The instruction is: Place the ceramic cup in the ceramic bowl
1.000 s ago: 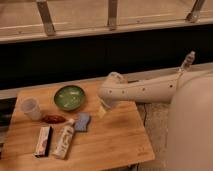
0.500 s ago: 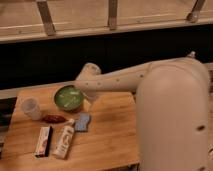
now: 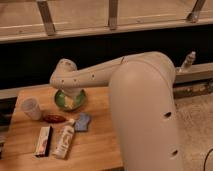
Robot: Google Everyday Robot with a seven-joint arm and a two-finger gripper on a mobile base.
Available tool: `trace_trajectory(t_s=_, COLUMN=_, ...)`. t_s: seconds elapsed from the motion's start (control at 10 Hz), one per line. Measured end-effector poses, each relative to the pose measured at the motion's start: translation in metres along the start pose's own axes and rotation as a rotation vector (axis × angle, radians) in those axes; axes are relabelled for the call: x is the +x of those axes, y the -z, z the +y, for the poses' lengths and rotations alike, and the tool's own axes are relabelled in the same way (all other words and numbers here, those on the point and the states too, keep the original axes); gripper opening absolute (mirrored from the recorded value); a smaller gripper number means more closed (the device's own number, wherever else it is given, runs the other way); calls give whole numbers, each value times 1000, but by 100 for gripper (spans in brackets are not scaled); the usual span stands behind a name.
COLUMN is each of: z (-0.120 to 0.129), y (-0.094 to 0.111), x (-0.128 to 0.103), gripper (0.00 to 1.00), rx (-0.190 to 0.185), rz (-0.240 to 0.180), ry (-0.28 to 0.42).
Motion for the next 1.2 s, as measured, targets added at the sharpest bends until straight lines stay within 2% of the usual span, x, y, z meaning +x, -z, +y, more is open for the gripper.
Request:
trace_trajectory(t_s=0.5, z=1, y=-2, x=1, gripper=80, rx=-9, rz=-2, ry=-6)
trace_trajectory(t_s=0.6, z=2, y=-6, x=5, gripper=80, rx=-41, rz=-31, ry=-30)
trace_trajectory(t_s=0.8, z=-6, y=-15, x=18, gripper=80, rx=-74, rz=-79, ry=-55)
trace_trajectory(t_s=1.0, z=-12, y=-8, x=7, gripper=80, rx=-66, rz=-124, ry=-36)
trace_trajectory(t_s=1.2, z=-20, y=14, x=-21, gripper=80, rx=-36, rz=-176, ry=5)
